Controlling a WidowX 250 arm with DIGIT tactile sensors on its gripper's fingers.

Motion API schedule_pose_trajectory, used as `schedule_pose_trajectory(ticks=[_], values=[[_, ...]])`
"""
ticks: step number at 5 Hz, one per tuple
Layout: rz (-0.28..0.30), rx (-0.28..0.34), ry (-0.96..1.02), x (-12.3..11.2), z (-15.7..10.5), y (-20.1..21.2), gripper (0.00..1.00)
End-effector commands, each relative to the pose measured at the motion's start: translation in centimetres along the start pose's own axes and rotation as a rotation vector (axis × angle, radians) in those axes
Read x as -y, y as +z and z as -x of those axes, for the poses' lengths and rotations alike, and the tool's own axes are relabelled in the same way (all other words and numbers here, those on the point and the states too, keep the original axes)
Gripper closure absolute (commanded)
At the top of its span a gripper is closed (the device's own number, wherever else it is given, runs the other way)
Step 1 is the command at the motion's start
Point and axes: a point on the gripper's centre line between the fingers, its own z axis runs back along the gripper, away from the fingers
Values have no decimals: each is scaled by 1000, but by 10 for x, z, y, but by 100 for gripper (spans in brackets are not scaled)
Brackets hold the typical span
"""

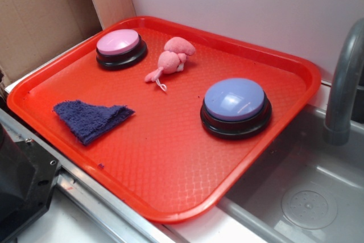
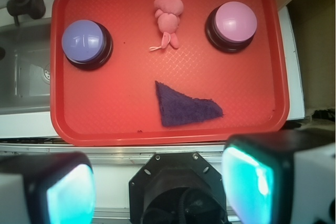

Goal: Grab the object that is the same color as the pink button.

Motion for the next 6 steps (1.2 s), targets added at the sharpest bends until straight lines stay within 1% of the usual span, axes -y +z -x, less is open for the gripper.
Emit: schedule_pose_trajectory(ticks=[1, 3, 4, 5, 6], values=[[0, 0, 0, 0, 0, 0, 0], [-16, 58, -9, -10, -41, -22, 0], [-10, 129, -1, -13, -67, -38, 0], [-20, 189, 36, -16, -94, -57, 0], [-19, 198, 95, -19, -121, -84, 0]])
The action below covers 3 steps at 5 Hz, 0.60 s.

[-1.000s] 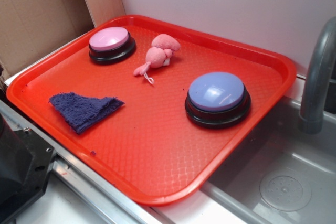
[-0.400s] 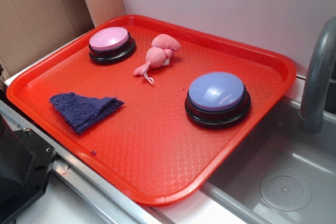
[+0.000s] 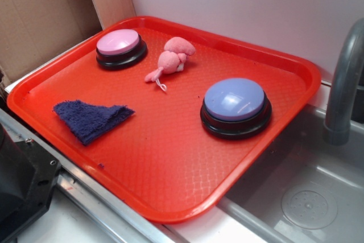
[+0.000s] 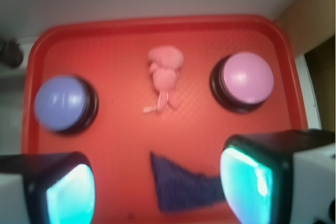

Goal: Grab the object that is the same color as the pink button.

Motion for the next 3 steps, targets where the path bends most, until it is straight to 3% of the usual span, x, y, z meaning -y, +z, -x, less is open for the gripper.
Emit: schedule_pose_trajectory(ticks=[1, 3], values=[[-27, 35, 80, -4, -39, -51, 0], [-73, 25, 112, -12, -51, -105, 0]])
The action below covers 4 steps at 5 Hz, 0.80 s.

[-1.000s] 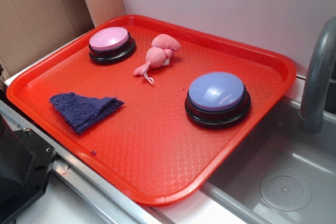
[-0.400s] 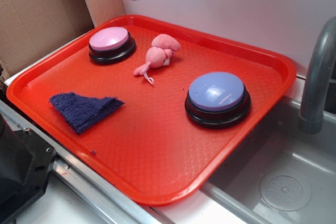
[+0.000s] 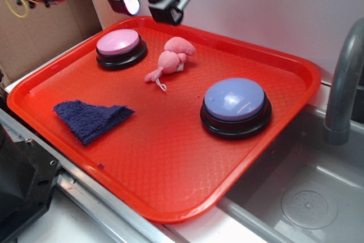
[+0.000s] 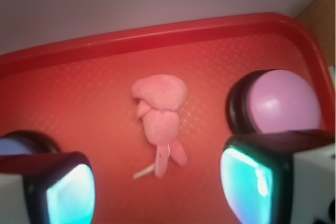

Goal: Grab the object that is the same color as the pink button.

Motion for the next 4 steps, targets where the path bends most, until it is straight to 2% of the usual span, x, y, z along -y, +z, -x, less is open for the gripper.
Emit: schedule_pose_trajectory(ticks=[1, 3, 4], values=[[-47, 12, 13, -9, -15, -39, 0], [-76, -15, 25, -16, -14, -68, 0], [-52, -63, 25, -17, -14, -81, 0]])
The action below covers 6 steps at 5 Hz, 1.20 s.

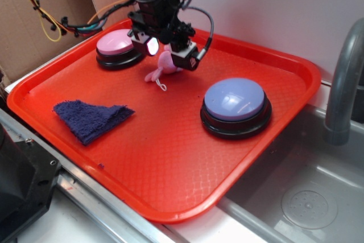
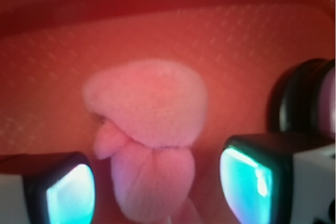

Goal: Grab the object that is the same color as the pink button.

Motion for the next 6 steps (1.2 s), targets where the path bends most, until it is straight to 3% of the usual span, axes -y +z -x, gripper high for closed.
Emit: schedule_pose_trajectory(ticks=[1, 2, 3, 4, 5, 6], values=[[8, -1, 21, -8, -12, -6, 65], [29, -35, 27, -9, -12, -8, 83], [28, -40, 8, -11, -11, 2, 93], [103, -41, -18, -12, -8, 30, 97], [98, -37, -59, -11, 4, 74, 97], [134, -36, -58, -19, 22, 102, 100]])
